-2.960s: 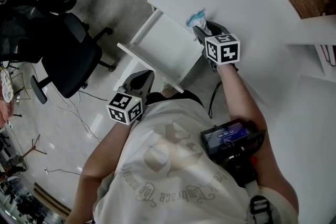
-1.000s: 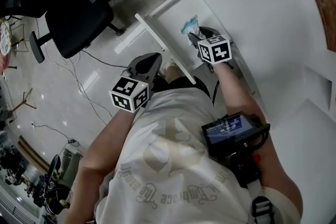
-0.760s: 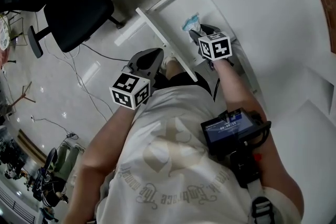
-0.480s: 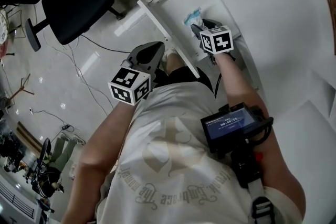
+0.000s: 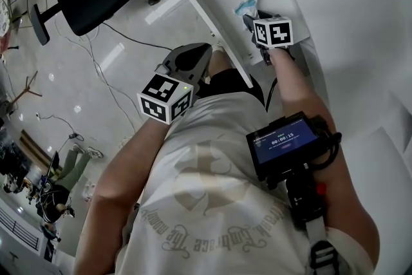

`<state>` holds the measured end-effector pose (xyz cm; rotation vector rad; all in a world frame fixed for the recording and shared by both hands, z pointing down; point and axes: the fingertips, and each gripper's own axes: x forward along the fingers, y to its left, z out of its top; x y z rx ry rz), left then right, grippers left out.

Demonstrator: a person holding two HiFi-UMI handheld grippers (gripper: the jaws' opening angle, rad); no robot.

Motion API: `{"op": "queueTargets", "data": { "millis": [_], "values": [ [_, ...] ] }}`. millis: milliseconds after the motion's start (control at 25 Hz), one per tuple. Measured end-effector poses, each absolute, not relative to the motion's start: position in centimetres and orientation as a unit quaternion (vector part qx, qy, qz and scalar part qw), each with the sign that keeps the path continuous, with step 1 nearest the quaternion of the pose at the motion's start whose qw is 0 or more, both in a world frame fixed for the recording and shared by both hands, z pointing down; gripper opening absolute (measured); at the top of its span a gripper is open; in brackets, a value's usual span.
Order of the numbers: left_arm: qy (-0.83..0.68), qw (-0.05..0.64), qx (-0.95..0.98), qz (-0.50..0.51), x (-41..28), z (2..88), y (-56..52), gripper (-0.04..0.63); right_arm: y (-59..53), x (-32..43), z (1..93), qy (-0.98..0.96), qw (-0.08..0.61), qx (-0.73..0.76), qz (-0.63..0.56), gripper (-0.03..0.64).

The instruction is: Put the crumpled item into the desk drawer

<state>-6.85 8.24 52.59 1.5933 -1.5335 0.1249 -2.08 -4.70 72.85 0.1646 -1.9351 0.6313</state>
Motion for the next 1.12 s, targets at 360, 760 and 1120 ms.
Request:
{"op": "queueTargets", "data": {
  "millis": [360, 760, 1120],
  "values": [
    [-0.624, 0.44, 0.64, 0.077, -7.0, 51.9, 9.2, 0.021, -5.2, -1.9, 74.0, -0.798, 0.55, 0.072, 0.235, 0.215],
    [-0.631, 0.456, 0.623, 0.074, -7.0, 51.1, 10.2, 0.021, -5.3, -2.2, 75.1, -0.793, 0.573, 0.066, 0.199, 0.216],
    [-0.63, 0.457, 0.622, 0.084, -6.4, 50.8, 10.7, 0.021, -5.7, -1.1, 75.5, -0.793, 0.586, 0.069, 0.155, 0.233]
  ]
}}
